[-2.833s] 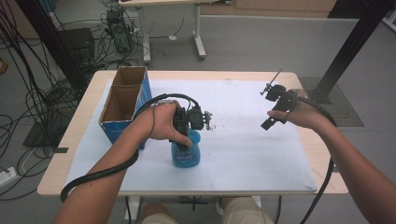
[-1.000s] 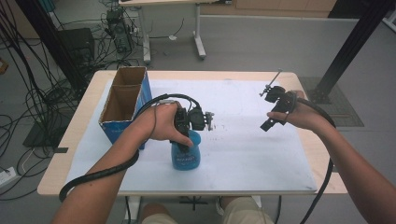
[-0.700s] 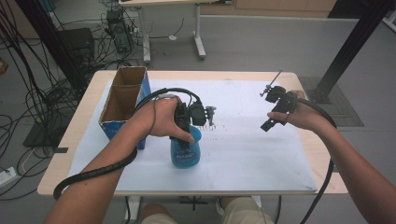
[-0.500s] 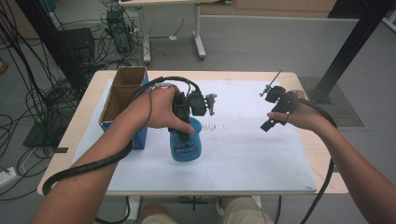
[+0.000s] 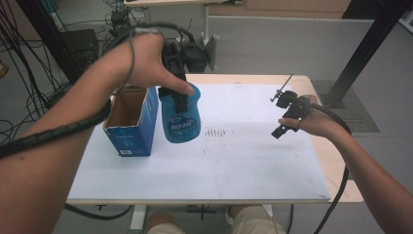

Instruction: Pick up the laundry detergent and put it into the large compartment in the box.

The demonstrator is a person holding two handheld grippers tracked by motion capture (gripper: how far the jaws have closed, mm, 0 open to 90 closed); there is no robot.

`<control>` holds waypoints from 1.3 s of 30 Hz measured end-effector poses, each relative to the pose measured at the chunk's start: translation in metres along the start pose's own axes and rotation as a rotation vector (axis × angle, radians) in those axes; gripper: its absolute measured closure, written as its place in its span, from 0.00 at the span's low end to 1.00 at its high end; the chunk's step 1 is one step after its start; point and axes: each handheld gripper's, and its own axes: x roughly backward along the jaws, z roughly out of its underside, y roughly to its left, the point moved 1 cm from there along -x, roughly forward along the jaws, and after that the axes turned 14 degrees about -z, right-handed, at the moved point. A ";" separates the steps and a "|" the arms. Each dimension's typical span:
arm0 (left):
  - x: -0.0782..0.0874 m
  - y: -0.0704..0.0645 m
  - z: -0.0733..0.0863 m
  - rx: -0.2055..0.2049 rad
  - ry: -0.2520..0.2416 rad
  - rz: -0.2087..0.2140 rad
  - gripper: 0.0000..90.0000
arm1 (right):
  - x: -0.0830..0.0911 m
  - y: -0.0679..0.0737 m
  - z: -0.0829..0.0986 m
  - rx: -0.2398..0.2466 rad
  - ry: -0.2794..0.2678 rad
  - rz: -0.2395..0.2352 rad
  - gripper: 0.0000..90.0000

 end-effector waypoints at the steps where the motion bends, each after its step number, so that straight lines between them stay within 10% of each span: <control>1: 0.006 0.004 0.001 0.016 0.001 -0.004 0.42 | 0.000 0.001 0.000 0.004 0.001 0.001 0.07; 18: 0.071 0.060 0.042 0.473 0.054 -0.112 0.42 | 0.003 0.008 0.000 0.012 -0.012 0.007 0.07; 39: 0.075 0.112 0.096 1.010 0.155 -0.153 0.42 | 0.010 0.017 -0.005 0.030 -0.010 0.026 0.08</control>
